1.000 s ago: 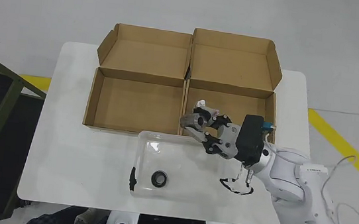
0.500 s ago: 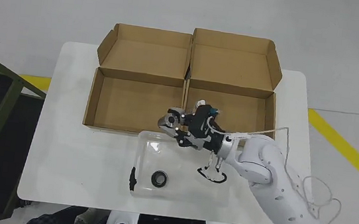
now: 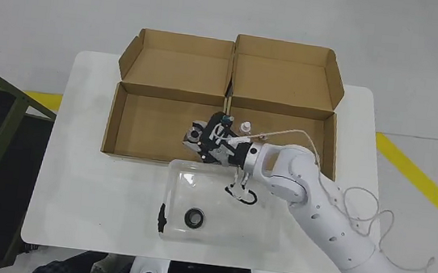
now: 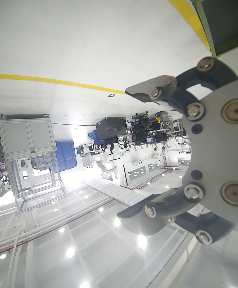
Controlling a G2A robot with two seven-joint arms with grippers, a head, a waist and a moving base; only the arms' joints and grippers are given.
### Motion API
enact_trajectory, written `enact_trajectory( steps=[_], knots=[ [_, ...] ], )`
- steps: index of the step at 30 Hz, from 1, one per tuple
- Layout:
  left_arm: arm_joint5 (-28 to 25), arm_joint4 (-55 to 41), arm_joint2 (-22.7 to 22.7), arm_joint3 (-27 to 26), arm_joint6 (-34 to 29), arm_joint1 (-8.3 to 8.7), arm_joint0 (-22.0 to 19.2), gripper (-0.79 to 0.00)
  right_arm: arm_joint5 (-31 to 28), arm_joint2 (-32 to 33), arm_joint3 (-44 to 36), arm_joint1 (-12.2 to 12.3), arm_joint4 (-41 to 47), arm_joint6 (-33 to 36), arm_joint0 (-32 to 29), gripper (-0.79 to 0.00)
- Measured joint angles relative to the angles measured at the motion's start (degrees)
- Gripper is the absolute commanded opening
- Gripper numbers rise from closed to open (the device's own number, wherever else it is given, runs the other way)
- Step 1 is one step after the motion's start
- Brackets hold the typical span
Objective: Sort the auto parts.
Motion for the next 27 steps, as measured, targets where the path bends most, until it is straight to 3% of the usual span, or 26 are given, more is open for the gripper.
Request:
enact_trajectory(
  steps=[15,27],
  knots=[
    [0.00,0.00,0.00,0.00,0.00,0.00,0.00,0.000,2.24,-7.35,11.19,-4.60,0.38,5.29,8.22,-0.785],
    [0.00,0.00,0.00,0.00,0.00,0.00,0.00,0.000,3.07,-9.80,14.83,-6.82,-0.99,12.09,11.22,-0.785]
  ],
)
